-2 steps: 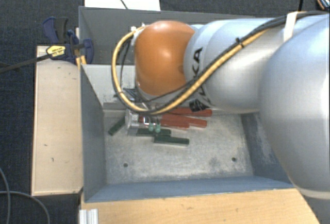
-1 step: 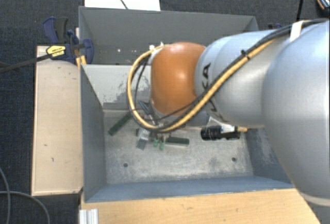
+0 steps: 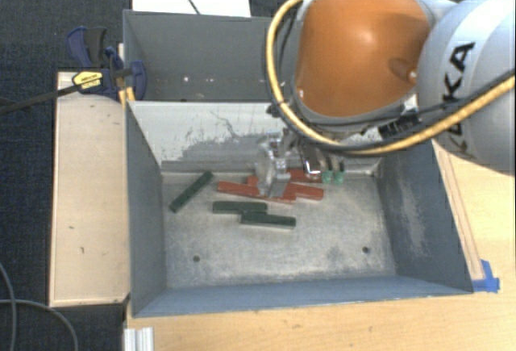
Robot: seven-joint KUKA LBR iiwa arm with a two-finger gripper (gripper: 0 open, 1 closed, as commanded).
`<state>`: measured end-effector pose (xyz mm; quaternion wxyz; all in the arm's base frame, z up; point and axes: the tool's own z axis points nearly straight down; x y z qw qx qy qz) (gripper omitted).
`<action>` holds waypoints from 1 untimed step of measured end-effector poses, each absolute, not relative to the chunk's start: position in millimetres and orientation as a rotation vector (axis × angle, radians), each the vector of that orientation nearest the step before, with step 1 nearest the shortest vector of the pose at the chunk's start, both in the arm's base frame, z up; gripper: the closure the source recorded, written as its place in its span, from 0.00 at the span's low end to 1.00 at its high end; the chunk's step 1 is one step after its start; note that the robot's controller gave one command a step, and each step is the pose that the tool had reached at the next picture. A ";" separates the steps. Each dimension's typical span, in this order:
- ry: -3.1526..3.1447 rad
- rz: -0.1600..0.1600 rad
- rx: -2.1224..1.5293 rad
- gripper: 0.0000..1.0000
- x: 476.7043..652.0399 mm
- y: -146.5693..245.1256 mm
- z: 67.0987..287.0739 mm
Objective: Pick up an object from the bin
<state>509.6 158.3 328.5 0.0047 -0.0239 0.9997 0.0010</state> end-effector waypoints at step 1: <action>3.142 -0.002 0.182 1.00 495.7 156.1 185.9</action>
Offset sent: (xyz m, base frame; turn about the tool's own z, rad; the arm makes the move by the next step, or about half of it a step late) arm -0.0128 -0.0019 -0.1390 0.1634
